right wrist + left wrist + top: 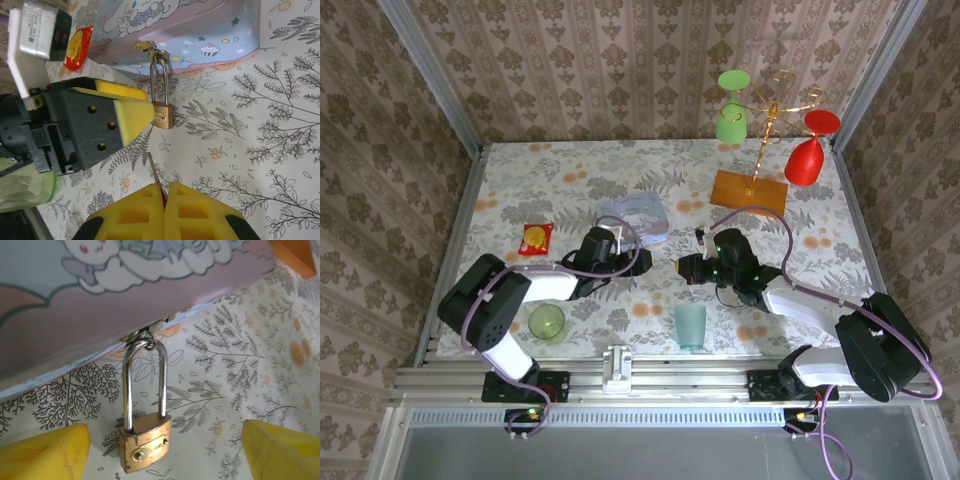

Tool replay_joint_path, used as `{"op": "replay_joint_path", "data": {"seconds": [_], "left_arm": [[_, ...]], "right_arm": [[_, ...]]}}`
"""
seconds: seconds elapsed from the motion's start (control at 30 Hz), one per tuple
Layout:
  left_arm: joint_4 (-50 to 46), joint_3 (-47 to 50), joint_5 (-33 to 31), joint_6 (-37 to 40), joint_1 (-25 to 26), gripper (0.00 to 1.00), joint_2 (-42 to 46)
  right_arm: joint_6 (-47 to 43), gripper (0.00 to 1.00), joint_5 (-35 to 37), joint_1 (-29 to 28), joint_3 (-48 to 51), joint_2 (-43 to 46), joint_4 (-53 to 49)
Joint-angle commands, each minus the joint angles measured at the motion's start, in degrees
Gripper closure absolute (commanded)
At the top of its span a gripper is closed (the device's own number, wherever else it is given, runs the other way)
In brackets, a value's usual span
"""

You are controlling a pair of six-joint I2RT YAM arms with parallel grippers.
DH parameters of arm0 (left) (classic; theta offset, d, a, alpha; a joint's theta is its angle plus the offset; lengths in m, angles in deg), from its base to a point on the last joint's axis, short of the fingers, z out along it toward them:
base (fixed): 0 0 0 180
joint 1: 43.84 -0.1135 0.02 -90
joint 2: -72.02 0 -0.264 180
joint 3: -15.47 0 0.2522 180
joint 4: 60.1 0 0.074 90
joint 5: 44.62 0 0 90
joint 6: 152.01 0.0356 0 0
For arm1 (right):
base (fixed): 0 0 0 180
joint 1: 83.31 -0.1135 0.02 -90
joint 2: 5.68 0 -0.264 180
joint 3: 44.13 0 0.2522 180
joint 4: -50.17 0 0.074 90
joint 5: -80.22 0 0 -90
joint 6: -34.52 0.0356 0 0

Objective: Unlock a padlock with a key

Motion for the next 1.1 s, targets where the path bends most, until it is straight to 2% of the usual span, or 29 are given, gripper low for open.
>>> {"op": "replay_joint_path", "data": {"seconds": [0.0,0.27,0.5,0.8,0.87,1.07], "left_arm": [[2.6,-1.8,0.9,1.9,-0.3,0.22,-3.0],[8.0,-0.6,1.5,0.5,-0.5,0.40,-5.9],[10.3,-0.4,2.5,-0.9,-0.7,0.51,-8.2],[11.9,1.8,1.5,-2.6,-0.6,0.65,-5.9],[11.9,1.6,2.0,-2.7,-0.6,0.71,-5.9],[12.8,1.4,2.0,-3.3,-0.7,0.73,-6.4]], "right_arm": [[-1.3,1.00,1.0,0.3,-0.7,1.1,-1.5],[-1.1,1.00,1.2,0.3,0.3,1.7,-0.7],[-1.2,1.00,1.4,0.4,1.2,1.5,-0.2],[-1.1,1.00,1.7,0.5,1.9,1.8,0.1],[-1.0,1.00,1.7,0.5,1.9,1.6,0.3],[-0.8,1.00,1.5,0.5,1.7,1.5,0.6]]}}
